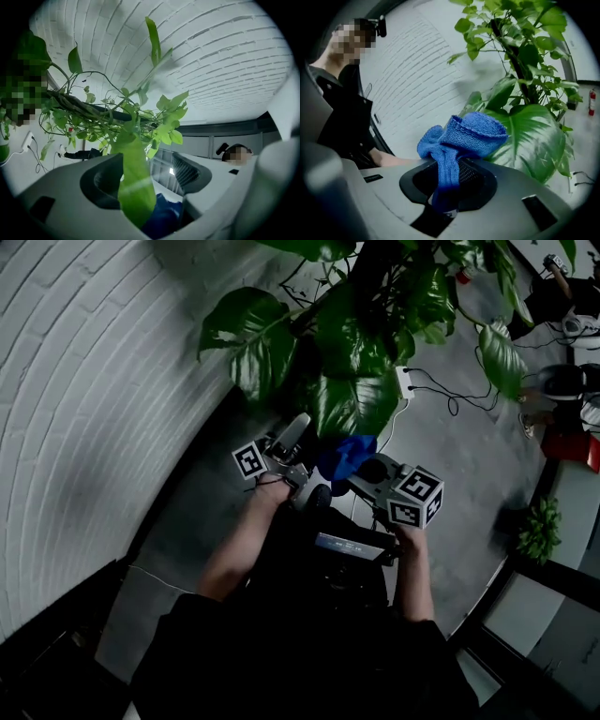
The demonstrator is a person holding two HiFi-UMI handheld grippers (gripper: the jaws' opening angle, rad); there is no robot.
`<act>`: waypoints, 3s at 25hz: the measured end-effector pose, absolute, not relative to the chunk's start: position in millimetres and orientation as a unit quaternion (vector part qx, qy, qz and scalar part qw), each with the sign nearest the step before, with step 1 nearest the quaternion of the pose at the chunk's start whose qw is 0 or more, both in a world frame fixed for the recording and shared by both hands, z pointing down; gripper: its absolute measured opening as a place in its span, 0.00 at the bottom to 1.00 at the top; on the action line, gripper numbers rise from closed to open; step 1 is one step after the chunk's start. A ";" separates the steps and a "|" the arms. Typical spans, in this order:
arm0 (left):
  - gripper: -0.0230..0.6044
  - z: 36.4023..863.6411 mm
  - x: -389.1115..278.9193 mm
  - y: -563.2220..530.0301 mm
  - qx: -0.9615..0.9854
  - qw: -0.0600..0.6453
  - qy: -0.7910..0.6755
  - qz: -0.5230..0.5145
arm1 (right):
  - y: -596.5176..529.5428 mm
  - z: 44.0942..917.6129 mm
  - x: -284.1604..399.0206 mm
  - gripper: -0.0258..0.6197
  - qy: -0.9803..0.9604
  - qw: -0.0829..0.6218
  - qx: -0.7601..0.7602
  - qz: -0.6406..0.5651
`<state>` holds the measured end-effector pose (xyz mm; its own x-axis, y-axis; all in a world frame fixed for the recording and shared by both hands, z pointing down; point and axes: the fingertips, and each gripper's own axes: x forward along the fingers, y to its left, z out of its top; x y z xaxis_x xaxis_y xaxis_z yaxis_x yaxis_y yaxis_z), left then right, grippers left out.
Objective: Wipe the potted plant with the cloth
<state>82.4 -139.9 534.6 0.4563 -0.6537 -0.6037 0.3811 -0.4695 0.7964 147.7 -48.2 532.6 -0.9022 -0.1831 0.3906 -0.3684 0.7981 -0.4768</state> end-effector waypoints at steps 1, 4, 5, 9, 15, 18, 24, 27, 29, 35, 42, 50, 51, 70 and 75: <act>0.56 539.7 84.3 -136.2 0.688 0.507 -0.103 -0.508 | -51.8 519.1 159.0 0.21 -0.937 0.132 0.153 0.286; 0.56 557.6 91.0 -119.6 0.688 0.513 -0.111 -0.500 | -75.0 479.4 199.4 0.21 -0.940 0.047 0.192 0.277; 0.56 561.6 93.9 -112.9 0.685 0.516 -0.110 -0.502 | -84.1 471.3 212.3 0.21 -0.940 0.034 0.209 0.269; 0.56 561.6 100.5 -90.3 0.670 0.512 -0.103 -0.528 | -111.7 464.3 225.8 0.21 -0.941 0.042 0.233 0.242; 0.56 558.9 135.8 -68.0 0.679 0.511 -0.113 -0.515 | -121.2 486.9 190.8 0.21 -0.955 0.097 0.189 0.207; 0.56 547.9 145.0 -61.1 0.692 0.494 -0.129 -0.511 | -112.7 512.0 174.9 0.21 -0.956 0.132 0.158 0.208; 0.56 532.4 149.1 -51.5 0.705 0.468 -0.155 -0.511 | -79.2 535.1 163.3 0.21 -0.959 0.160 0.108 0.206; 0.57 531.4 143.2 -48.0 0.703 0.467 -0.165 -0.511 | -55.4 539.4 161.3 0.21 -0.961 0.165 0.087 0.207; 0.57 530.6 142.2 -47.8 0.703 0.468 -0.166 -0.510 | -39.2 544.6 161.7 0.21 -0.960 0.172 0.076 0.207; 0.57 532.1 143.1 -44.8 0.701 0.485 -0.157 -0.499 | -2.5 559.0 168.1 0.21 -0.953 0.176 0.081 0.235; 0.57 537.2 137.5 -43.4 0.695 0.496 -0.143 -0.502 | 33.0 569.6 187.9 0.21 -0.943 0.170 0.088 0.272; 0.57 574.7 139.7 -29.0 0.685 0.527 -0.153 -0.479 | -20.2 504.2 274.1 0.21 -0.934 0.016 0.200 0.295; 0.57 579.6 142.1 -29.7 0.684 0.531 -0.155 -0.476 | -29.3 499.7 282.6 0.21 -0.933 0.014 0.218 0.286; 0.57 551.9 195.0 -31.6 0.678 0.544 -0.086 -0.487 | -63.8 428.7 332.0 0.21 -0.941 -0.072 0.248 0.219; 0.57 543.7 203.7 -29.1 0.683 0.543 -0.076 -0.482 | -72.3 512.0 270.7 0.21 -0.941 0.039 0.221 0.253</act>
<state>203.7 -29.1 543.7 0.5230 -0.6273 -0.5770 0.4202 -0.3992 0.8149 270.7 -72.3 512.0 -0.8995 -0.3960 0.1849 -0.4353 0.7750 -0.4582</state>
